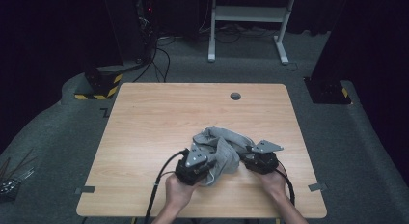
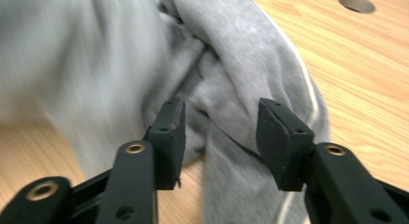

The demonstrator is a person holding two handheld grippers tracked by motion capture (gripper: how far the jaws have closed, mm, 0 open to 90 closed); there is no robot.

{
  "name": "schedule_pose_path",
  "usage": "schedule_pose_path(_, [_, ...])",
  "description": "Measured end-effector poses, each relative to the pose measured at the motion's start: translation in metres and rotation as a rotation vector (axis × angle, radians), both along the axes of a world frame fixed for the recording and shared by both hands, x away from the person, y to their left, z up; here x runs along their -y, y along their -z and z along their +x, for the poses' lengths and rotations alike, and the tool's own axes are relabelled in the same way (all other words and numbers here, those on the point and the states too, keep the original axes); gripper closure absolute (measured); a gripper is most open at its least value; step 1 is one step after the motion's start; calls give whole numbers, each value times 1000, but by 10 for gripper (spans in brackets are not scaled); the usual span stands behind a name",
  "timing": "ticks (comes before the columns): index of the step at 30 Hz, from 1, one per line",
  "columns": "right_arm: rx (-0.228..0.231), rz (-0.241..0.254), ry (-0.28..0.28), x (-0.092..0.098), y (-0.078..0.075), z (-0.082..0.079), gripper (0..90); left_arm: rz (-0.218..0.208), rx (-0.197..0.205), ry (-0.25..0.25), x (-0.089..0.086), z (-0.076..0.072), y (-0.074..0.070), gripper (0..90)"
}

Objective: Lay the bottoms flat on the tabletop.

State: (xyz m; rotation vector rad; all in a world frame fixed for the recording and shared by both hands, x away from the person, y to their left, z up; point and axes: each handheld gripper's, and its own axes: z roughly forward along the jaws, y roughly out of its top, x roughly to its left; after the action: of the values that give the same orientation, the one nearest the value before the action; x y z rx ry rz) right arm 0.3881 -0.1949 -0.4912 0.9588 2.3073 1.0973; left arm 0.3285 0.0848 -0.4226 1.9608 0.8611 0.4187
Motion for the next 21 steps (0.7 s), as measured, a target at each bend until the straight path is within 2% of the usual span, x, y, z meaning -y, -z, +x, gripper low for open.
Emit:
schedule_pose_path(3, [-10, -28, 35, 6, 4, 2, 512, -54, 4, -64, -21, 18, -11, 819])
schedule_pose_path(4, [-10, -28, 35, 6, 4, 2, 512, -54, 4, -64, -21, 18, -11, 818])
schedule_pose_path(5, [-20, -43, 52, 7, 5, 3, 519, -53, 9, -113, -31, 27, -11, 818])
schedule_pose_path(6, [-56, -75, 75, 8, 8, 6, 579, -51, -7, -186, -44, 42, -4, 814])
schedule_pose_path(7, [-74, -90, 72, 8, 10, 8, 630, -52, -33, -226, -51, 51, 3, 812])
schedule_pose_path(9, [-104, -108, 48, 8, 15, 11, 773, 4, -91, -295, -60, 68, 23, 802])
schedule_pose_path(11, [-128, -112, 28, 7, 18, 13, 857, 54, -152, -329, -66, 77, 45, 778])
schedule_pose_path(14, [-126, -116, 15, 6, 17, 13, 872, 51, -206, -335, -67, 76, 64, 686])
schedule_pose_path(17, [-113, -114, 12, 6, 15, 12, 845, 58, -194, -333, -66, 68, 63, 546])
schedule_pose_path(18, [-99, -105, 15, 6, 14, 11, 799, 70, -172, -333, -64, 62, 60, 546])
schedule_pose_path(19, [-76, -83, 9, 6, 10, 8, 709, 123, -90, -326, -60, 47, 49, 486])
schedule_pose_path(20, [-63, -77, 1, 6, 7, 7, 676, 132, -62, -313, -58, 39, 44, 472])
schedule_pose_path(21, [-63, -77, 1, 6, 7, 7, 676, 132, -62, -313, -58, 39, 44, 453])
